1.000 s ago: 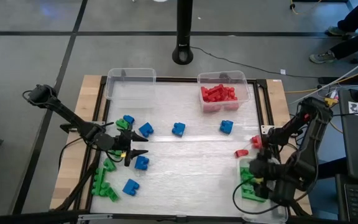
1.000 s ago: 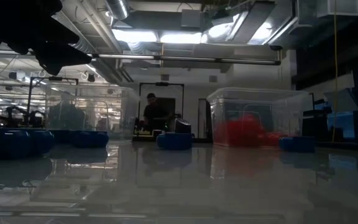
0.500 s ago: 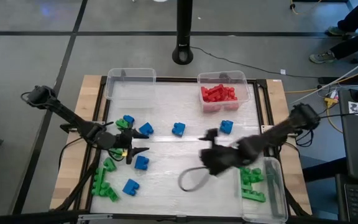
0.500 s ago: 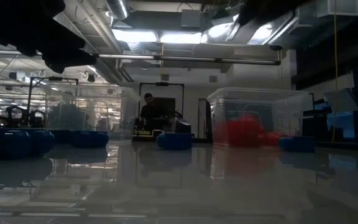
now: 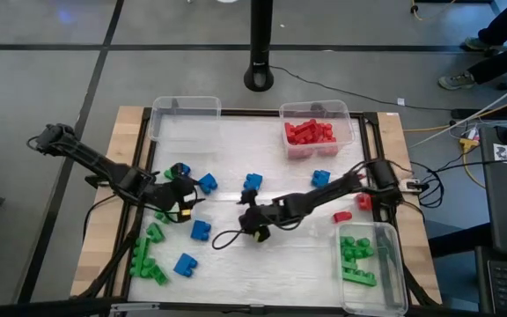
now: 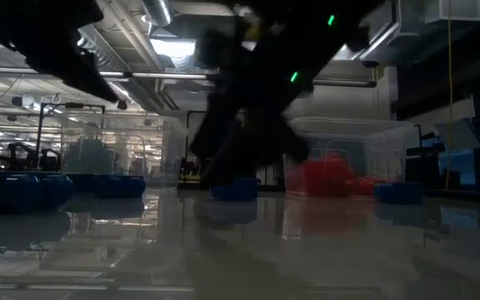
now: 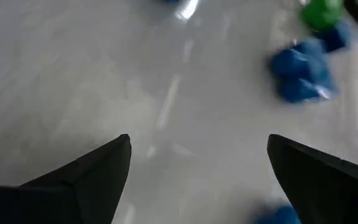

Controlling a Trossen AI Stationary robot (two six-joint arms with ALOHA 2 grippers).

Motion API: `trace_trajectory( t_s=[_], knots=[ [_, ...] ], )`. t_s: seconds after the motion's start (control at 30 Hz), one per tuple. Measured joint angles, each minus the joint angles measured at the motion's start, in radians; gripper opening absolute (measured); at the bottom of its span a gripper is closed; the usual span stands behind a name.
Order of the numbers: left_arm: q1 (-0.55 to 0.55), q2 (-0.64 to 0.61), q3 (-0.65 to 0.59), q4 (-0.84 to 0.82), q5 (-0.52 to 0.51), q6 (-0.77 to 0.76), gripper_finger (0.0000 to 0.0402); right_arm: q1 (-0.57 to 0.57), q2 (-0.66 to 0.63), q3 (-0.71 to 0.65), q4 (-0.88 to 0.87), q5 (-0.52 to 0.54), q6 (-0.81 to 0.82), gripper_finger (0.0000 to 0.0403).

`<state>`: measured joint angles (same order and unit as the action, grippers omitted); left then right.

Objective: Sort blocks
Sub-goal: Put the green game piece into the bottom right transparent bin

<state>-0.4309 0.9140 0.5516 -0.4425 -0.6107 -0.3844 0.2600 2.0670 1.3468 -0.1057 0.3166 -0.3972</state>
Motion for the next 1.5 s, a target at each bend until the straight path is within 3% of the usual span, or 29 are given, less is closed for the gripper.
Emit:
trace_trajectory(
  t_s=[0.23,0.5,1.1,1.4,1.5],
  knots=[
    [0.010,0.145,0.158,-0.507,0.011,-0.200,0.0239,-0.004,0.118,0.004,0.199,-0.031,0.001,0.0374],
    [0.035,0.304,0.158,-0.833,0.086,-0.408,0.0239,-0.005,0.127,0.001,0.270,-0.033,-0.002,0.0374],
    [0.299,0.596,0.107,-0.674,0.148,-0.295,0.0239,-0.005,0.129,0.000,0.290,-0.031,-0.026,0.0374],
    [0.320,0.691,0.109,-0.596,0.071,-0.280,0.0238,-0.005,0.129,0.000,0.291,-0.031,-0.031,0.0374],
    [0.312,0.693,0.109,-0.599,0.054,-0.285,0.0221,-0.005,0.129,0.000,0.290,-0.031,-0.031,0.0374]
  ],
)
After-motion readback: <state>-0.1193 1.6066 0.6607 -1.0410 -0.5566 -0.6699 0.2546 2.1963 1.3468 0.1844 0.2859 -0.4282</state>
